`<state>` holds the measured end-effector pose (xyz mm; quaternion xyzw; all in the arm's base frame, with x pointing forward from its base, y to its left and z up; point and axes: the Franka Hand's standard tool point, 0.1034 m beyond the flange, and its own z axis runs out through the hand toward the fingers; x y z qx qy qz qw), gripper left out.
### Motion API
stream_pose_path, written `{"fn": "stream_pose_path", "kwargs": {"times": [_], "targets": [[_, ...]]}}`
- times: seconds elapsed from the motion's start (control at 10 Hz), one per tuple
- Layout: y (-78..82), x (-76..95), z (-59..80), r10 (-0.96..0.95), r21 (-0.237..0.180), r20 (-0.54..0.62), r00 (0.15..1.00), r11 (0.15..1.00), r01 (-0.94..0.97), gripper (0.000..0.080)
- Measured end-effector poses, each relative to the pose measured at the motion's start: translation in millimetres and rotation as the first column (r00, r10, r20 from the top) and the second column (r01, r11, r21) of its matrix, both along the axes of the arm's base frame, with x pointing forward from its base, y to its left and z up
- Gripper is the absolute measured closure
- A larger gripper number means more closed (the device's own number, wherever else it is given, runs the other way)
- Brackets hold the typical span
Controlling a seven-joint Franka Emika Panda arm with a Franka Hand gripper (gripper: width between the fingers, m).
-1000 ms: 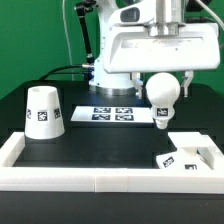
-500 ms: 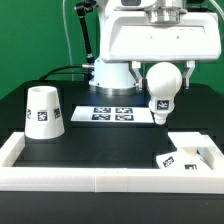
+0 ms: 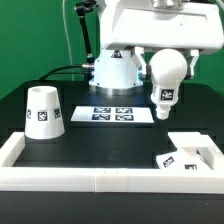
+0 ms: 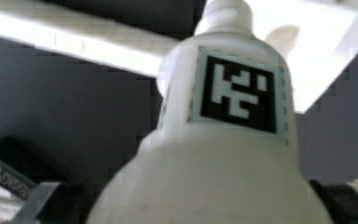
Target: Assemble lamp
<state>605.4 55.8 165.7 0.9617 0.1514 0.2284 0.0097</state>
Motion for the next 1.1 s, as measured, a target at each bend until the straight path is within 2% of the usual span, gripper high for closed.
{"fn": "stream_pose_path", "kwargs": {"times": [0.4, 0.6, 0.8, 1.1], "targets": [[0.7, -0.9, -3.1, 0.002, -0.001, 0.018, 1.0, 1.0, -0.002, 0.022], [17.7, 5.7, -2.8, 0.026, 0.002, 0.053, 0.998, 1.0, -0.026, 0.022], [28.1, 8.0, -7.9, 0.037, 0.006, 0.08, 0.996, 0.999, -0.038, 0.022], [25.9, 9.6, -9.9, 0.037, 0.004, 0.113, 0.993, 0.999, -0.038, 0.022]]}}
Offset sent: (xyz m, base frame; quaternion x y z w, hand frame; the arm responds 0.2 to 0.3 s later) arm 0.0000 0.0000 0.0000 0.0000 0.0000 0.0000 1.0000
